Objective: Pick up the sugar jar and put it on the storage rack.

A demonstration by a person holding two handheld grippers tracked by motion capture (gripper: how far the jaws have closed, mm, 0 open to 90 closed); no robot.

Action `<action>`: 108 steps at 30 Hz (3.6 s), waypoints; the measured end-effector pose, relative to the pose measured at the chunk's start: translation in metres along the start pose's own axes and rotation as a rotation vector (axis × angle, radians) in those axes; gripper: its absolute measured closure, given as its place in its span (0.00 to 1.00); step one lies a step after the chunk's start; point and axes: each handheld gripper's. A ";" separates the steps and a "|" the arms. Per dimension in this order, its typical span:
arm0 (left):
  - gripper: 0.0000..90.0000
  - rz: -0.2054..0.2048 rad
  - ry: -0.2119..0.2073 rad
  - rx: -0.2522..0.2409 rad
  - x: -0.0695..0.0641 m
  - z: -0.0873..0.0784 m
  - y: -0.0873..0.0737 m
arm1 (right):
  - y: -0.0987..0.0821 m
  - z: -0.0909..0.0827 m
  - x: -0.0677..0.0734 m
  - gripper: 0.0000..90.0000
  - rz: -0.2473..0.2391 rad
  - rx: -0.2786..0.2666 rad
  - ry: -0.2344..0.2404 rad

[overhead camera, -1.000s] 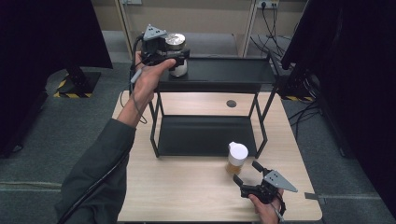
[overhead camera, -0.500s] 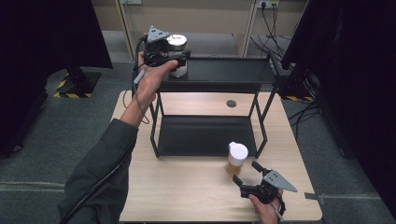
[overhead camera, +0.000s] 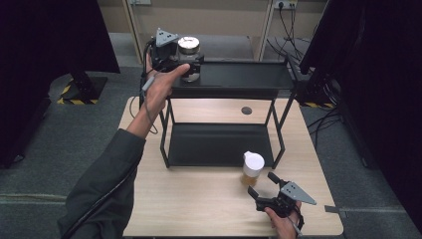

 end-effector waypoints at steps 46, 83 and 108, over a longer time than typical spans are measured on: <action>0.00 0.040 -0.166 -0.103 -0.026 -0.052 -0.077 | 0.000 0.000 0.001 0.01 -0.003 0.001 -0.002; 0.00 0.055 -0.292 -0.120 -0.039 -0.049 -0.187 | 0.000 0.000 0.001 0.01 -0.001 0.000 -0.004; 0.00 0.026 -0.377 -0.064 -0.033 -0.023 -0.273 | 0.000 0.000 0.001 0.01 -0.005 0.001 -0.001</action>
Point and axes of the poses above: each handheld gripper's, and its own axes: z roughly forward along the jaws, y roughly out of its top, x roughly to its left, and after that the axes turned 14 degrees about x, right-handed
